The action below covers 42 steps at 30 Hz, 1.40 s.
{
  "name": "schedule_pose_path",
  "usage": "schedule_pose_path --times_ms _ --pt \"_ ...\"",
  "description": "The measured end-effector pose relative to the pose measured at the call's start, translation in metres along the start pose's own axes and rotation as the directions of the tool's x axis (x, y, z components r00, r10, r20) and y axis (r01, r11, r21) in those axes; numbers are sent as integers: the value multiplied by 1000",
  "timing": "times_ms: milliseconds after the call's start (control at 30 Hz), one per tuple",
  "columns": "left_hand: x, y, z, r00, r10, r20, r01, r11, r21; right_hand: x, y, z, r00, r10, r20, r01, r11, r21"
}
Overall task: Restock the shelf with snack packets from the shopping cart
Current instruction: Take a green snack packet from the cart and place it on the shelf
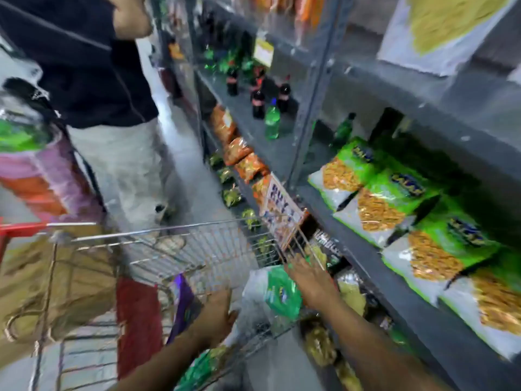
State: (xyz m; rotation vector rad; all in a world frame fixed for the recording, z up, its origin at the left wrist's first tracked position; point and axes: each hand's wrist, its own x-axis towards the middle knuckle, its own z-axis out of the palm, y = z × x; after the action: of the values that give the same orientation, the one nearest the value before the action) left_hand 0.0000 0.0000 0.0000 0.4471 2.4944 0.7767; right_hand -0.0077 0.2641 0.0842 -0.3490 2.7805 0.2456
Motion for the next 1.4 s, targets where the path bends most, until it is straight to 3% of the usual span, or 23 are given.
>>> schedule_pose_path --times_ms 33,67,100,133,167,233,267,333,467,567,633,733,833,933,1067,1167,1233,1300,1367,1400 --pt "-4 -9 10 999 -8 49 9 999 -38 9 4 12 999 -31 -31 28 995 -99" --pt "-11 -12 14 993 -21 115 30 997 -78 16 8 21 999 -45 31 49 989 -138" --pt "-19 -16 23 994 -51 96 62 992 -112 20 12 35 992 -64 107 80 985 -152" --pt "-24 -15 26 984 -104 142 136 962 -236 23 17 42 977 -55 206 98 974 -206" --pt "-24 -16 27 985 -94 142 131 952 -278 29 20 47 958 -93 270 158 960 -233" --pt "-23 -22 31 996 -91 -11 86 970 -230 43 23 48 935 -176 308 261 929 -263" --pt "-23 -20 34 996 -91 6 90 970 -224 49 20 45 920 -218 324 308 915 -260" --pt "-12 -29 40 995 -88 51 94 986 -137 63 15 38 920 -290 263 349 912 -214" --pt "10 -20 23 975 -193 111 213 953 -213 83 -13 16 953 -300 -37 301 953 42" --pt "23 -11 3 970 -218 107 242 896 -371 88 -32 -27 947 -92 -306 217 888 405" --pt "25 -2 -12 975 -198 102 223 881 -418 89 -32 -61 934 -8 -357 189 859 476" --pt "27 7 -19 985 -172 19 171 954 -246 79 -23 -71 983 -103 -151 154 910 385" --pt "35 17 -19 987 -145 -73 144 989 -10 60 -16 -39 994 -59 91 27 948 316" --pt "40 21 -16 981 -148 -128 153 988 25 45 -16 -5 989 -10 148 -20 979 202" --pt "42 14 -13 974 -157 -164 162 987 18 38 -19 14 996 46 74 -60 977 202" --pt "41 15 -27 953 -177 -247 152 981 -116 36 -24 6 992 126 -14 -114 933 341" --pt "36 23 -49 915 -207 -347 91 942 -322 29 -22 -18 969 215 -118 -132 861 491" --pt "30 32 -73 872 -256 -418 -60 790 -610 20 -17 -48 927 286 -242 -82 786 613" --pt "21 45 -93 914 -193 -357 -183 590 -786 3 -10 -86 870 341 -355 -8 730 683" --pt "20 52 -98 942 -142 -303 -178 554 -813 -8 -5 -108 830 369 -419 45 703 710"
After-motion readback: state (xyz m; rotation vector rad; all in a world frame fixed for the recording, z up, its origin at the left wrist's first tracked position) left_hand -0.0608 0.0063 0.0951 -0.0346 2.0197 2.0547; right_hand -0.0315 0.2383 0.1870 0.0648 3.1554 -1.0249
